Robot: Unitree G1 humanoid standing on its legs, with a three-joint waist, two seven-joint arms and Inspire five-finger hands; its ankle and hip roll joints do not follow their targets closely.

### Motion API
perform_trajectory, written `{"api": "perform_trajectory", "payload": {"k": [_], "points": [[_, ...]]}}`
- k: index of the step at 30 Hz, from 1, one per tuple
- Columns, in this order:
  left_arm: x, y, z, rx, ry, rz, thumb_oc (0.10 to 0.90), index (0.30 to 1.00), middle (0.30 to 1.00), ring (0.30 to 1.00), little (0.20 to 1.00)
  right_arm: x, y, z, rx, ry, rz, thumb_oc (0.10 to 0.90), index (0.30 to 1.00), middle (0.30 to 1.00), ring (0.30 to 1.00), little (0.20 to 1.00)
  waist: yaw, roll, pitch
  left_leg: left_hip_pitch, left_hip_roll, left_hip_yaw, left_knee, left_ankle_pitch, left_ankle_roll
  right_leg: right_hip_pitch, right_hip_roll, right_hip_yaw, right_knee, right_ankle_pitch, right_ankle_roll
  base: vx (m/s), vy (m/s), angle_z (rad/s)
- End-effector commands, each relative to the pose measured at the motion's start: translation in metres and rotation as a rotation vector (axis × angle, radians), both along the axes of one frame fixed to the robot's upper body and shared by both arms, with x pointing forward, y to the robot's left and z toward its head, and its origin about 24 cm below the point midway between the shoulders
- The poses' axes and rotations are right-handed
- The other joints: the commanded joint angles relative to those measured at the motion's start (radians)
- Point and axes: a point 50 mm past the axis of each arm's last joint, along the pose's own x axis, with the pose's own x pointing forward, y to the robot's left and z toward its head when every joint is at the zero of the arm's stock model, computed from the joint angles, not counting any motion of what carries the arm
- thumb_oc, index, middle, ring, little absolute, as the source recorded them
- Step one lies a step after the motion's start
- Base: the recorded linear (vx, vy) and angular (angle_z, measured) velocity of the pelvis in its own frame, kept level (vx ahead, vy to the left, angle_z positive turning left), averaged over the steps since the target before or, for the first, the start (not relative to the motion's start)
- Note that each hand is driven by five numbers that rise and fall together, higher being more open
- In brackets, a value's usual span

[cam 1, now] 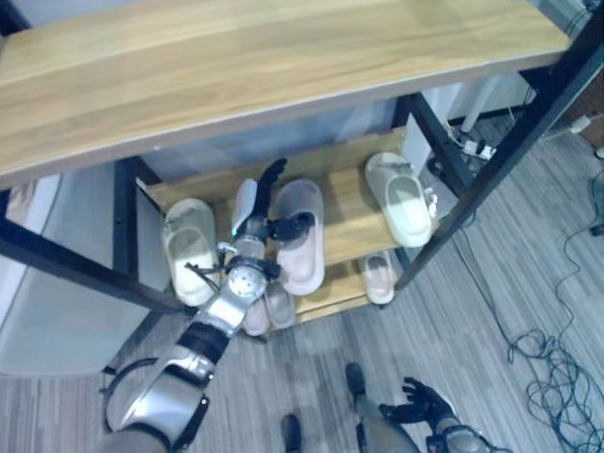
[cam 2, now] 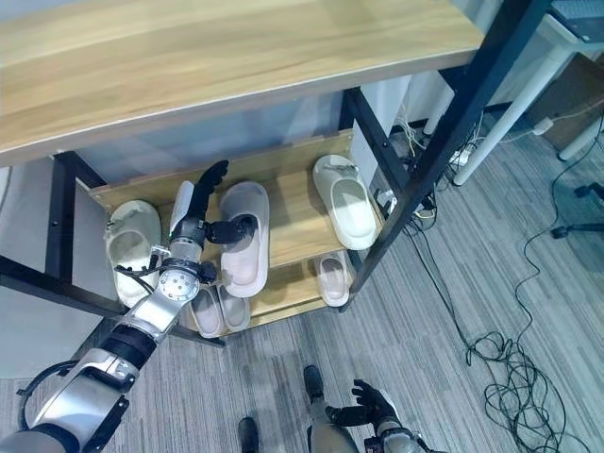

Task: Arrange the slippers neatly on the shoe rack.

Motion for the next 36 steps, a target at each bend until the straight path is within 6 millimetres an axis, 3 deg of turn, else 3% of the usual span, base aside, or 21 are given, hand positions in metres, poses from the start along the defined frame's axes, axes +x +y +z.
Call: {"api": "perform_trajectory", "payload": {"k": [1, 4, 5, 6, 18, 27, 34, 35, 36], "points": [[0.017, 0.012, 0.081, 0.077, -0.287, 0.038, 0.800, 0.900, 0.900, 0.900, 0.900, 0.010, -0.015, 0.009, -0.035, -0.058, -0.012, 0.800, 0.900, 0.900, 0.900, 0.900, 0.001, -0.009, 0.010, -0.090, -0.010, -0.014, -0.009, 0.069, -0.024, 0.100, -0.004, 0.010, 0.007, -0.134, 0.089, -0.01, 0.011, -0.06], [0.020, 0.017, 0.082, 0.118, -0.272, 0.057, 0.800, 0.900, 0.900, 0.900, 0.900, 0.011, -0.015, 0.010, -0.032, -0.068, -0.008, 0.800, 0.900, 0.900, 0.900, 0.900, -0.002, -0.012, 0.017, -0.091, -0.011, -0.013, -0.009, 0.068, -0.024, 0.094, -0.002, 0.014, 0.008, -0.131, 0.090, -0.01, 0.002, -0.05], [0.022, 0.017, 0.082, 0.136, -0.264, 0.053, 0.566, 0.549, 0.549, 0.549, 0.549, 0.011, -0.014, 0.010, -0.031, -0.073, -0.004, 0.800, 0.900, 0.900, 0.900, 0.900, -0.003, -0.014, 0.018, -0.092, -0.011, -0.015, -0.009, 0.069, -0.023, 0.094, -0.002, 0.014, 0.008, -0.130, 0.091, 0.00, -0.010, -0.04], [0.022, 0.017, 0.082, 0.137, -0.264, 0.052, 0.400, 0.300, 0.300, 0.300, 0.300, 0.011, -0.014, 0.010, -0.031, -0.073, -0.005, 0.800, 0.900, 0.900, 0.900, 0.900, -0.003, -0.014, 0.018, -0.092, -0.012, -0.015, -0.009, 0.069, -0.023, 0.094, -0.002, 0.014, 0.008, -0.130, 0.091, 0.01, -0.013, -0.04], [0.010, -0.007, 0.067, 0.044, -0.251, -0.068, 0.400, 0.300, 0.300, 0.300, 0.300, 0.000, -0.012, 0.005, -0.021, -0.045, -0.020, 0.800, 0.900, 0.900, 0.900, 0.900, 0.010, -0.016, 0.010, -0.035, -0.009, -0.027, -0.009, 0.057, -0.023, 0.152, 0.008, 0.005, 0.004, -0.155, 0.083, 0.01, -0.015, 0.01], [-0.023, -0.028, 0.042, -0.117, -0.234, -0.218, 0.400, 0.300, 0.300, 0.300, 0.300, -0.018, -0.014, -0.003, 0.000, 0.020, -0.092, 0.800, 0.900, 0.900, 0.900, 0.900, 0.027, -0.018, 0.016, 0.067, 0.019, -0.062, 0.021, 0.051, -0.045, 0.279, 0.027, -0.019, 0.019, -0.212, 0.047, 0.05, -0.072, 0.20], [-0.042, -0.037, 0.028, -0.213, -0.183, -0.313, 0.400, 0.300, 0.300, 0.300, 0.300, -0.025, -0.020, -0.005, 0.000, 0.045, -0.132, 0.800, 0.900, 0.900, 0.900, 0.900, 0.038, -0.041, 0.038, 0.026, 0.054, -0.071, 0.246, 0.028, -0.067, 0.344, 0.045, -0.032, 0.041, -0.244, 0.014, 0.04, -0.094, 0.22], [-0.046, -0.042, 0.023, -0.235, -0.158, -0.341, 0.400, 0.300, 0.300, 0.300, 0.300, -0.023, -0.024, -0.004, -0.014, 0.040, -0.150, 0.800, 0.900, 0.900, 0.900, 0.900, 0.058, -0.049, 0.053, -0.026, 0.028, -0.102, 0.333, 0.037, -0.058, 0.369, 0.044, -0.035, 0.045, -0.251, 0.004, 0.12, -0.088, 0.18], [-0.048, -0.044, 0.021, -0.235, -0.150, -0.356, 0.400, 0.300, 0.300, 0.300, 0.300, -0.024, -0.024, -0.004, -0.012, 0.042, -0.154, 0.800, 0.900, 0.900, 0.900, 0.900, 0.063, -0.054, 0.050, -0.044, 0.006, -0.109, 0.325, 0.015, -0.044, 0.378, 0.041, -0.035, 0.040, -0.255, 0.006, 0.13, -0.088, -0.02]]}}
